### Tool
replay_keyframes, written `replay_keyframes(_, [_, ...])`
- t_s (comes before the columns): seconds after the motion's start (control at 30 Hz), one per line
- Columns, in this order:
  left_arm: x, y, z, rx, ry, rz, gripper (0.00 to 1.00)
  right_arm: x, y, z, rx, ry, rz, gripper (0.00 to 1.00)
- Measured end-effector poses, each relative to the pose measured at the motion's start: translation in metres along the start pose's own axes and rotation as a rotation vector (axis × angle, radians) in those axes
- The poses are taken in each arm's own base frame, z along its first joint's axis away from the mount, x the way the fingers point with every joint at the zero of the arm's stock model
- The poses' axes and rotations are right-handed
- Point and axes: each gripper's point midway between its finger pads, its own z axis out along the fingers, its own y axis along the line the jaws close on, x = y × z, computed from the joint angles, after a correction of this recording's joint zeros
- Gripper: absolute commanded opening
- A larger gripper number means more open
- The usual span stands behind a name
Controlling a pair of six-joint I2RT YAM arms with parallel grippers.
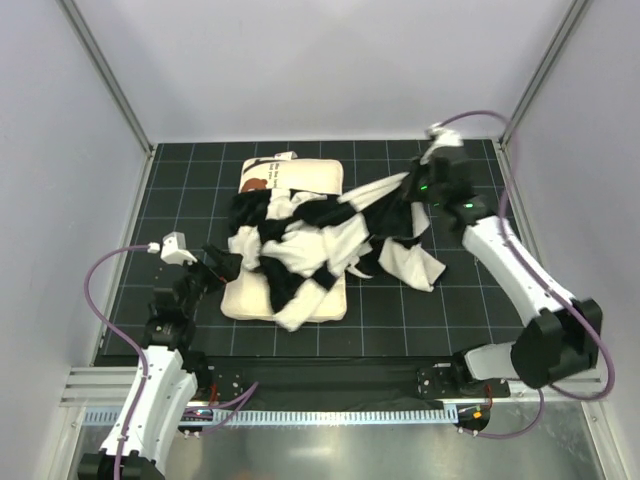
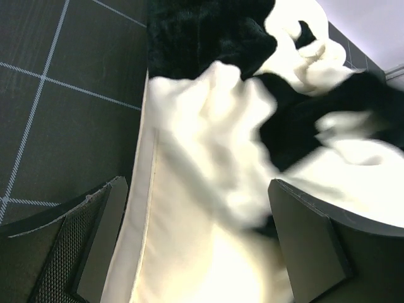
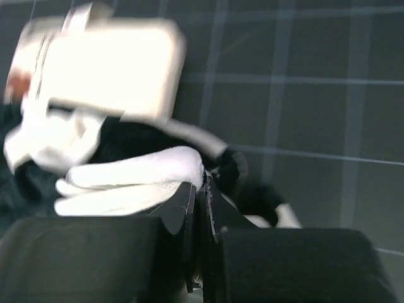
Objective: Put the pillow into the pillowcase
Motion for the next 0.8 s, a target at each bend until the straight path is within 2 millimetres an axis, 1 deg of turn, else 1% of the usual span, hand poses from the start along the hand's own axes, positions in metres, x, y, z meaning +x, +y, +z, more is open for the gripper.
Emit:
replay_keyframes(0.03, [0.0, 0.0, 0.0, 0.0, 0.0, 0.0, 1.0, -0.023, -0.02, -0.012, 0.048, -0.053, 0.045, 0.04])
replay_keyframes(0.07, [0.0, 0.0, 0.0, 0.0, 0.0, 0.0, 1.0, -0.045, -0.047, -0.026, 0.111, -0.11, 0.099, 0.04])
replay_keyframes(0.1, [0.0, 0.0, 0.0, 0.0, 0.001, 0.0, 1.0, -0.061, -0.069, -0.039, 0.165, -0.157, 0.141, 0.04])
replay_keyframes(0.13, [0.0, 0.0, 0.0, 0.001, 0.0, 0.0, 1.0, -0.074, -0.095, -0.055, 0.23, -0.207, 0.188, 0.04])
replay_keyframes(0.17, [0.0, 0.0, 0.0, 0.001, 0.0, 0.0, 1.0, -0.083, -0.118, -0.071, 0.3, -0.25, 0.23, 0.04])
replay_keyframes(0.2, [0.0, 0.0, 0.0, 0.001, 0.0, 0.0, 1.0, -0.089, -0.138, -0.087, 0.362, -0.286, 0.262, 0.06])
replay_keyframes(0.23, [0.0, 0.0, 0.0, 0.001, 0.0, 0.0, 1.0, -0.093, -0.146, -0.099, 0.393, -0.311, 0.282, 0.2])
replay_keyframes(0.27, [0.0, 0.0, 0.0, 0.001, 0.001, 0.0, 1.0, -0.094, -0.148, -0.107, 0.404, -0.326, 0.295, 0.43])
replay_keyframes(0.3, [0.0, 0.0, 0.0, 0.0, 0.002, -0.001, 1.0, -0.095, -0.144, -0.112, 0.392, -0.336, 0.301, 0.86])
replay_keyframes(0.33, [0.001, 0.001, 0.001, -0.002, 0.005, -0.001, 1.0, -0.096, -0.138, -0.115, 0.367, -0.344, 0.304, 0.94])
replay_keyframes(0.4, [0.002, 0.001, 0.002, -0.003, 0.012, -0.002, 1.0, -0.096, -0.119, -0.114, 0.267, -0.353, 0.293, 0.98])
replay_keyframes(0.5, [0.008, 0.004, 0.004, -0.015, 0.036, -0.006, 1.0, -0.086, -0.092, -0.108, 0.113, -0.328, 0.286, 0.98])
replay_keyframes(0.53, [0.01, 0.006, 0.006, -0.022, 0.046, -0.008, 1.0, -0.082, -0.08, -0.104, 0.049, -0.311, 0.279, 0.98])
replay_keyframes(0.63, [0.017, 0.012, 0.012, -0.044, 0.078, -0.015, 1.0, -0.067, -0.051, -0.092, -0.077, -0.247, 0.257, 0.98])
replay_keyframes(0.73, [0.028, 0.021, 0.02, -0.086, 0.137, -0.032, 1.0, -0.048, -0.023, -0.08, -0.171, -0.178, 0.223, 0.98])
replay_keyframes(0.77, [0.032, 0.023, 0.024, -0.102, 0.161, -0.044, 0.98, -0.041, -0.014, -0.077, -0.195, -0.159, 0.209, 0.98])
replay_keyframes(0.8, [0.038, 0.026, 0.028, -0.119, 0.192, -0.06, 0.84, -0.033, -0.009, -0.072, -0.208, -0.135, 0.198, 0.98])
